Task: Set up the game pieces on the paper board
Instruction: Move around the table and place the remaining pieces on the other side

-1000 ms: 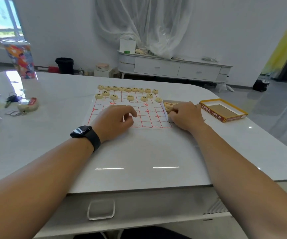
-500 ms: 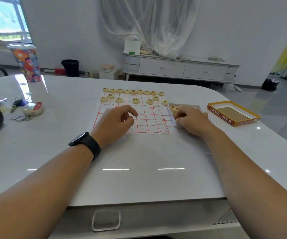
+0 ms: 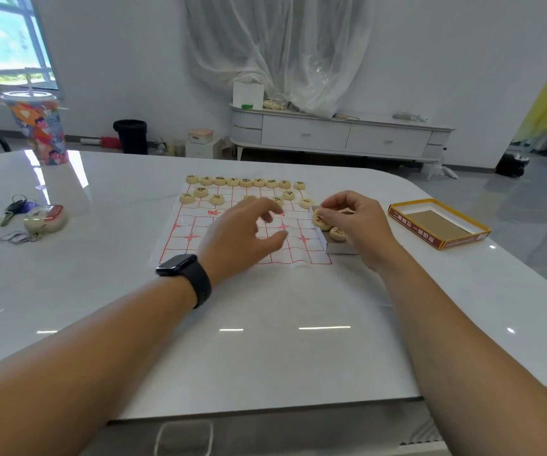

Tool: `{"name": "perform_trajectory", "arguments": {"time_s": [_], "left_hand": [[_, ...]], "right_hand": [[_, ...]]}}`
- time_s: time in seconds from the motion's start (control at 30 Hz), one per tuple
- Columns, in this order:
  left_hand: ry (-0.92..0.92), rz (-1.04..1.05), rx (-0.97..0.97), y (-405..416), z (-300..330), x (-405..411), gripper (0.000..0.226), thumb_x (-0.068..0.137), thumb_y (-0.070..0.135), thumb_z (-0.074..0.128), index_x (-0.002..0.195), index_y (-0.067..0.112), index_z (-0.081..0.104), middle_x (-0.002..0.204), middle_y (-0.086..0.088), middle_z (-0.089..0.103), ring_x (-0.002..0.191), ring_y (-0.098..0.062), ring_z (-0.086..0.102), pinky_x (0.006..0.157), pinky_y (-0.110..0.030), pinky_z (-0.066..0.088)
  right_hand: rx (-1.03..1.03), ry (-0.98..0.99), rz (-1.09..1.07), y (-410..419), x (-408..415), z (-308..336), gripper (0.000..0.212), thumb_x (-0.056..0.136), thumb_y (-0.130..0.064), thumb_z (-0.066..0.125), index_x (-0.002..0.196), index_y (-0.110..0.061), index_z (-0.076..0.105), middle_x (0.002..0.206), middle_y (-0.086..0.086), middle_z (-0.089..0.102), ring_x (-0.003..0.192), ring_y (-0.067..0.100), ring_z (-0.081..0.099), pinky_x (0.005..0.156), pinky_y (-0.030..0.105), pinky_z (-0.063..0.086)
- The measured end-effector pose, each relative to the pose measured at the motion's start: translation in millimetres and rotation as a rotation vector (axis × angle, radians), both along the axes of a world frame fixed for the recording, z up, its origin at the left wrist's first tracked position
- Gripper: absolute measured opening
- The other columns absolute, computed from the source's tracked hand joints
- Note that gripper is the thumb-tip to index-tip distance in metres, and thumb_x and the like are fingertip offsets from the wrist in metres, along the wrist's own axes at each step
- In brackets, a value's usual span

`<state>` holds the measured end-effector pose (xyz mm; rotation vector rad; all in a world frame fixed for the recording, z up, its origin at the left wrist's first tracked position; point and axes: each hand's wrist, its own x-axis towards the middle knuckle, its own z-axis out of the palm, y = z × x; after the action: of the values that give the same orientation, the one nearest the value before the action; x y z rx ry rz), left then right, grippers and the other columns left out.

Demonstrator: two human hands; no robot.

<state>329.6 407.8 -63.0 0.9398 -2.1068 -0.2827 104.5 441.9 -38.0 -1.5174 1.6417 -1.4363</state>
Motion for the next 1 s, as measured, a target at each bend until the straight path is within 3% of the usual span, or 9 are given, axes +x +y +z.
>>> {"name": "perform_trajectory", "arguments": {"time_s": [0.1, 0.27, 0.33, 0.4, 0.5, 0.6, 0.77, 1.0], "left_hand": [[-0.012, -0.002, -0.064, -4.1, 1.0, -27.5, 0.048, 0.085, 0.05, 0.074, 0.124, 0.026, 0.061, 0.109, 0.011, 0.064, 0.087, -0.007, 0.056, 0.072, -0.023, 0.051], [-0.01, 0.024, -0.129, -5.9, -8.0, -40.5, 0.037, 0.087, 0.048, 0.074, 0.115, 0.026, 0.066, 0.103, 0.011, 0.068, 0.089, -0.008, 0.056, 0.074, -0.03, 0.053], [0.017, 0.027, -0.123, -5.9, -10.3, -36.5, 0.035, 0.087, 0.044, 0.075, 0.114, 0.024, 0.067, 0.102, 0.011, 0.069, 0.09, -0.009, 0.057, 0.075, -0.031, 0.053], [0.052, 0.03, -0.097, -7.8, -11.0, -29.7, 0.035, 0.086, 0.041, 0.076, 0.115, 0.024, 0.066, 0.104, 0.012, 0.068, 0.092, -0.008, 0.055, 0.077, -0.026, 0.049], [0.061, 0.052, -0.075, -13.4, -13.1, -17.1, 0.037, 0.086, 0.04, 0.076, 0.117, 0.022, 0.067, 0.106, 0.01, 0.064, 0.093, -0.007, 0.053, 0.079, -0.024, 0.046], [0.067, 0.087, -0.039, -16.0, -16.8, -10.8, 0.038, 0.084, 0.038, 0.078, 0.117, 0.021, 0.068, 0.105, 0.009, 0.062, 0.095, -0.009, 0.052, 0.08, -0.026, 0.045], [0.057, 0.102, 0.038, -13.8, -18.4, -5.6, 0.03, 0.084, 0.035, 0.077, 0.111, 0.026, 0.068, 0.102, 0.013, 0.061, 0.095, -0.01, 0.053, 0.08, -0.028, 0.047], [0.082, 0.146, 0.129, -9.8, -14.7, -3.7, 0.028, 0.084, 0.033, 0.078, 0.108, 0.027, 0.067, 0.101, 0.012, 0.062, 0.087, -0.003, 0.051, 0.069, -0.017, 0.036]], "right_hand": [[-0.037, -0.074, 0.068, -0.6, 3.1, -4.4, 0.01, 0.087, -0.015, 0.079, 0.095, -0.012, 0.074, 0.091, 0.004, 0.072, 0.084, 0.015, 0.069, 0.072, 0.024, 0.053], [-0.029, -0.171, 0.228, -2.1, 8.1, -10.1, 0.011, 0.089, -0.01, 0.076, 0.098, -0.004, 0.073, 0.095, 0.018, 0.073, 0.084, 0.023, 0.073, 0.076, 0.029, 0.059], [-0.027, -0.172, 0.238, -2.3, 10.6, -11.3, 0.013, 0.094, -0.013, 0.071, 0.102, -0.003, 0.074, 0.095, 0.016, 0.074, 0.085, 0.023, 0.073, 0.075, 0.028, 0.059], [-0.047, -0.018, 0.114, -10.2, 5.6, -5.4, 0.017, 0.099, -0.022, 0.065, 0.104, -0.01, 0.076, 0.091, 0.007, 0.075, 0.084, 0.019, 0.071, 0.075, 0.028, 0.058], [-0.031, 0.433, -0.126, -38.1, -10.8, 8.4, 0.022, 0.101, -0.027, 0.057, 0.104, -0.016, 0.076, 0.095, -0.003, 0.073, 0.09, 0.016, 0.066, 0.075, 0.029, 0.052], [0.039, 0.838, -0.23, -52.3, -22.6, 11.1, 0.026, 0.1, -0.024, 0.05, 0.111, -0.022, 0.074, 0.108, -0.003, 0.071, 0.096, 0.016, 0.061, 0.081, 0.034, 0.053], [0.256, 0.897, -0.129, -41.6, -33.8, 5.2, 0.041, 0.092, -0.037, 0.058, 0.133, -0.032, 0.064, 0.122, -0.006, 0.066, 0.111, 0.019, 0.057, 0.091, 0.041, 0.054], [0.29, 0.945, -0.139, -41.8, -40.2, -4.7, 0.044, 0.092, -0.055, 0.063, 0.128, -0.03, 0.067, 0.124, 0.001, 0.057, 0.112, 0.023, 0.053, 0.082, 0.036, 0.049]]}}
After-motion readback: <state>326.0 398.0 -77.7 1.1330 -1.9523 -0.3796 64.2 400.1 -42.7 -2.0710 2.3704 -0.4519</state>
